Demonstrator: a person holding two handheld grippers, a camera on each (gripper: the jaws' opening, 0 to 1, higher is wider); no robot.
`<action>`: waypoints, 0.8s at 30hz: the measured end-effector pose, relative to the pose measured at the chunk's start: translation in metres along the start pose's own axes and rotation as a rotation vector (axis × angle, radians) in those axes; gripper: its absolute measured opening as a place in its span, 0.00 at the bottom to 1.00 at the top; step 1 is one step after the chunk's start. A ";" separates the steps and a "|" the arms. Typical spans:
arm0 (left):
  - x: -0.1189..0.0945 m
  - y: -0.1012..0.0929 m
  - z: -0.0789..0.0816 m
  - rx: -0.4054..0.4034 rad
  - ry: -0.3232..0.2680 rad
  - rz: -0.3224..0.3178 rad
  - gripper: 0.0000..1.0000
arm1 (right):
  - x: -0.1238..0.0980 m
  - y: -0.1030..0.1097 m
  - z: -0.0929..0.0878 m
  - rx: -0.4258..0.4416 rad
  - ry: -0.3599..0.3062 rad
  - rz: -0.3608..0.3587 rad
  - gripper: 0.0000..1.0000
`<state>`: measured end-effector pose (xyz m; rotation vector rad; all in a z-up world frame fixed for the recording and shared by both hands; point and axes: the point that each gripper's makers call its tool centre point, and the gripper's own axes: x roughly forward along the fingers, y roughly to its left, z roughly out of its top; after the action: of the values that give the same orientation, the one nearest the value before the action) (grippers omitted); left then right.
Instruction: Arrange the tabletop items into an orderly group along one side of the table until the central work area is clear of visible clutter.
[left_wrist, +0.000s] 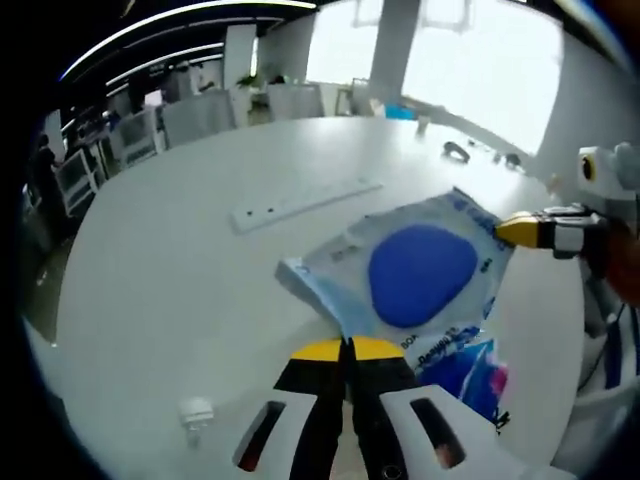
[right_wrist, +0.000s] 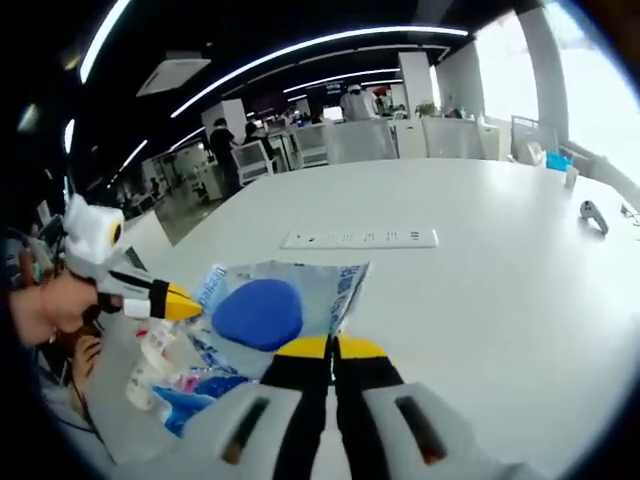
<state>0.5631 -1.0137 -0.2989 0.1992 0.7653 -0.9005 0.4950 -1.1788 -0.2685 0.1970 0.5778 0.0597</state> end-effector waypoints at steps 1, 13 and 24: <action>0.001 -0.001 0.002 0.000 -0.003 0.003 0.00 | 0.001 -0.002 0.001 0.000 0.000 -0.001 0.00; 0.029 -0.002 0.012 0.009 -0.005 0.027 0.00 | 0.021 -0.028 0.000 -0.003 0.004 -0.023 0.00; 0.056 -0.008 0.004 0.007 0.037 0.036 0.00 | 0.038 -0.053 -0.015 0.000 0.040 -0.034 0.00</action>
<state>0.5806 -1.0566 -0.3325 0.2355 0.7908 -0.8677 0.5184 -1.2235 -0.3120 0.1861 0.6205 0.0308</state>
